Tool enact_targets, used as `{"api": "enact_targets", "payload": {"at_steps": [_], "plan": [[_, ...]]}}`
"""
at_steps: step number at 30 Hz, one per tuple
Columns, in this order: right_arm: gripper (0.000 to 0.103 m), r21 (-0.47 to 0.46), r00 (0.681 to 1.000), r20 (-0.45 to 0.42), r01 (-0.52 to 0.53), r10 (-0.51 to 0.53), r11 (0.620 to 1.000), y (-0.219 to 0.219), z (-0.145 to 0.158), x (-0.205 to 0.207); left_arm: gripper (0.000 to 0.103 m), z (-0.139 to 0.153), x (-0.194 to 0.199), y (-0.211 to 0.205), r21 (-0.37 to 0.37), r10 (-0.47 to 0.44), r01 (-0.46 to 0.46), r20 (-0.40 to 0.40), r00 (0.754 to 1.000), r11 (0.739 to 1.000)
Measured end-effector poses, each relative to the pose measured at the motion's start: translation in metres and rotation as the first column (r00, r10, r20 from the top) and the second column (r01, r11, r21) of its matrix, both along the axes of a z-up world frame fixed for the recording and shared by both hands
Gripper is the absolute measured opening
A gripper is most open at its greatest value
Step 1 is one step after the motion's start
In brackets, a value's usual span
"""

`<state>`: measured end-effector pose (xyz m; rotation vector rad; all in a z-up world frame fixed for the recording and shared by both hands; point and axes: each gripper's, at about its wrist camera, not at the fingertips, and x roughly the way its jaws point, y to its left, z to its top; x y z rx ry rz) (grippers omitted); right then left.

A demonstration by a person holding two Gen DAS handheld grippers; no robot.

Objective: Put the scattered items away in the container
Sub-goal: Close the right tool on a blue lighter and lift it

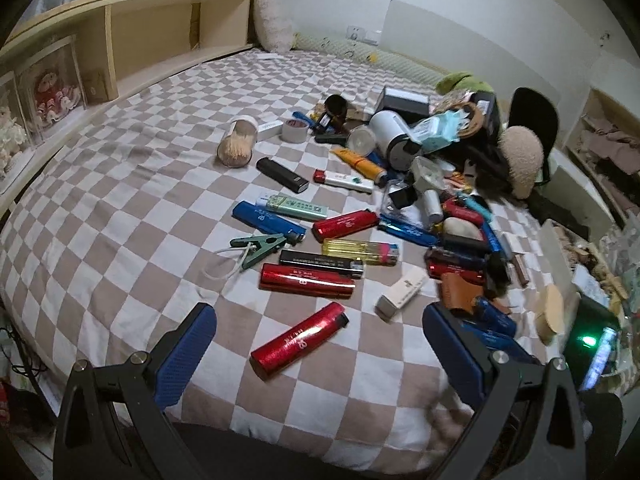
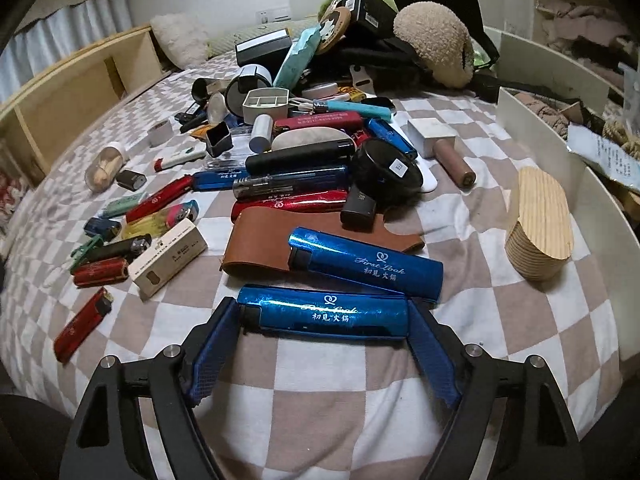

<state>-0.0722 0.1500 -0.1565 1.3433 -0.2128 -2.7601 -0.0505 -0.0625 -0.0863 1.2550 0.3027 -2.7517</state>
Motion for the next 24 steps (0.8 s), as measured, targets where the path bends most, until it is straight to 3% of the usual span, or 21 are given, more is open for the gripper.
{"api": "enact_targets", "payload": {"at_steps": [7,11,15,20,24], "plan": [[0.081,-0.082,0.999,0.017,-0.029,0.03,0.996,0.013,0.006,-0.002,0.103,-0.02,-0.029,0.01,-0.078,0.043,-0.038,0.069,0.997,0.996],[0.081,-0.079,0.999,0.022,-0.037,0.039,0.996,0.015,0.008,0.0,0.103,-0.037,-0.038,0.013,-0.128,0.076,-0.059,0.136,0.988,0.99],[0.081,-0.098,0.999,0.032,-0.037,0.04,0.995,0.02,0.01,-0.001,0.103,-0.045,-0.031,0.015,-0.136,0.148,-0.126,0.169,0.974,0.983],[0.081,-0.129,0.998,0.042,-0.039,0.044,0.991,0.025,0.01,-0.002,0.103,-0.059,-0.016,0.011,-0.133,0.27,-0.246,0.21,0.94,0.96],[0.081,-0.158,0.997,0.046,-0.048,0.056,0.986,0.029,0.014,-0.001,0.103,-0.055,-0.013,0.018,-0.147,0.322,-0.298,0.184,0.929,0.943]]}}
